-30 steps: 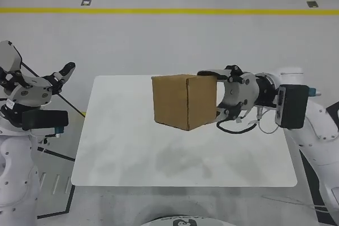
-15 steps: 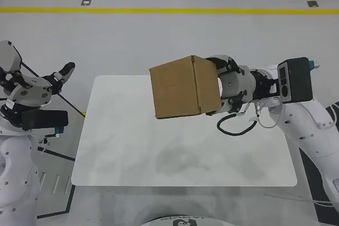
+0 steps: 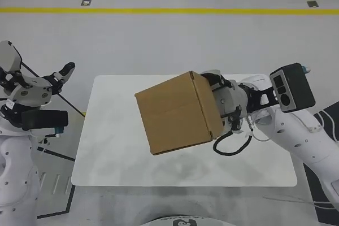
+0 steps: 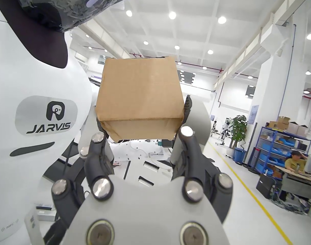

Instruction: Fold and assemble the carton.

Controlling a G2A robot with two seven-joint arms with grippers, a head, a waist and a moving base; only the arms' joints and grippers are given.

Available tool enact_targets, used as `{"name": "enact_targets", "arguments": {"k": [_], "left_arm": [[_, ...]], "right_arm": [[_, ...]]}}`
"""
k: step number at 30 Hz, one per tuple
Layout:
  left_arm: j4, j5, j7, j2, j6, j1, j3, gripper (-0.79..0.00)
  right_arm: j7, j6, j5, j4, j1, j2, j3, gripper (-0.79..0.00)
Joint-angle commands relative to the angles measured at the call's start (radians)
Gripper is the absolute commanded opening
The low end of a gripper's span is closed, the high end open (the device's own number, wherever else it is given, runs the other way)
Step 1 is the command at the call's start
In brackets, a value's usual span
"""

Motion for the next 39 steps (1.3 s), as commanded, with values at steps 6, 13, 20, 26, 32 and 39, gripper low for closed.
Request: {"name": "enact_targets", "arguments": {"k": [6, 13, 20, 26, 32, 39], "left_arm": [[0.0, 0.0, 0.0, 0.0, 0.0, 0.0, 0.0, 0.0], [0.0, 0.0, 0.0, 0.0, 0.0, 0.0, 0.0, 0.0], [0.0, 0.0, 0.0, 0.0, 0.0, 0.0, 0.0, 0.0], [0.0, 0.0, 0.0, 0.0, 0.0, 0.0, 0.0, 0.0], [0.0, 0.0, 0.0, 0.0, 0.0, 0.0, 0.0, 0.0], [0.0, 0.0, 0.0, 0.0, 0.0, 0.0, 0.0, 0.0]], "right_arm": [[0.0, 0.0, 0.0, 0.0, -0.001, 0.0, 0.001, -0.785], [0.024, 0.0, 0.02, -0.01, -0.048, -0.001, 0.037, -0.785], [0.0, 0.0, 0.028, -0.045, -0.162, 0.003, 0.102, -0.785], [0.0, 0.0, 0.064, -0.076, -0.242, -0.006, 0.152, -0.785], [0.0, 0.0, 0.181, -0.076, -0.29, -0.022, 0.101, -0.785], [0.086, 0.0, 0.377, -0.058, -0.291, -0.026, 0.012, -0.785]]}}
